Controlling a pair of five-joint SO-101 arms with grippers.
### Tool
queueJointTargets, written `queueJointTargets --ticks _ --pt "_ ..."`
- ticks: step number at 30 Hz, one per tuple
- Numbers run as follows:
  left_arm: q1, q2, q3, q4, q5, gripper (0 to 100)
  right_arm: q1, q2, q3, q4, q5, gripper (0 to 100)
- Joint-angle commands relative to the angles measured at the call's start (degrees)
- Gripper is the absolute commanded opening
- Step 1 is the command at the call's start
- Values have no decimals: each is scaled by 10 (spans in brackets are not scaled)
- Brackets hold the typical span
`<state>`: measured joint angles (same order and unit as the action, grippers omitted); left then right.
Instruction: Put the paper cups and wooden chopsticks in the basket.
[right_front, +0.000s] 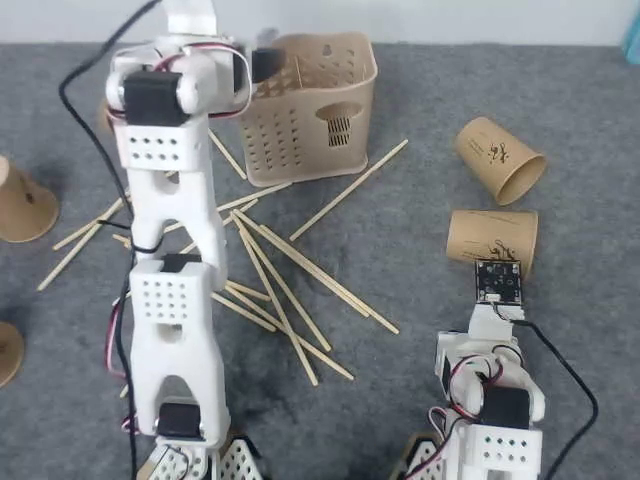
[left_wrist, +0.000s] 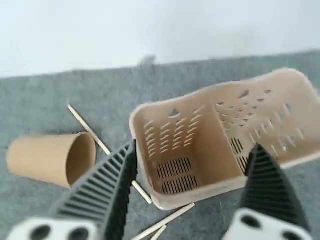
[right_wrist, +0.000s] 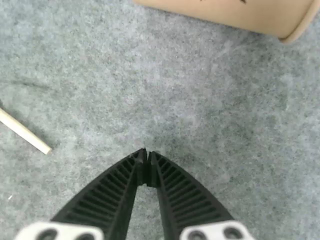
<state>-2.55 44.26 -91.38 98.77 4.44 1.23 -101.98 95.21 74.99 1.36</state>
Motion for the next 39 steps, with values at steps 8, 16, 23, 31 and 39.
queueJointTargets --ticks 8,16,23,31,39 --pt "130 -126 134 -15 56 253 9 3 -5 -1 8 6" --pt "149 -76 165 -140 76 254 9 3 -5 -1 8 6" --pt "159 -27 167 -217 76 254 9 3 -5 -1 8 6" --pt "189 44 165 -254 76 254 9 3 -5 -1 8 6" --pt "175 84 165 -221 76 254 9 3 -5 -1 8 6"
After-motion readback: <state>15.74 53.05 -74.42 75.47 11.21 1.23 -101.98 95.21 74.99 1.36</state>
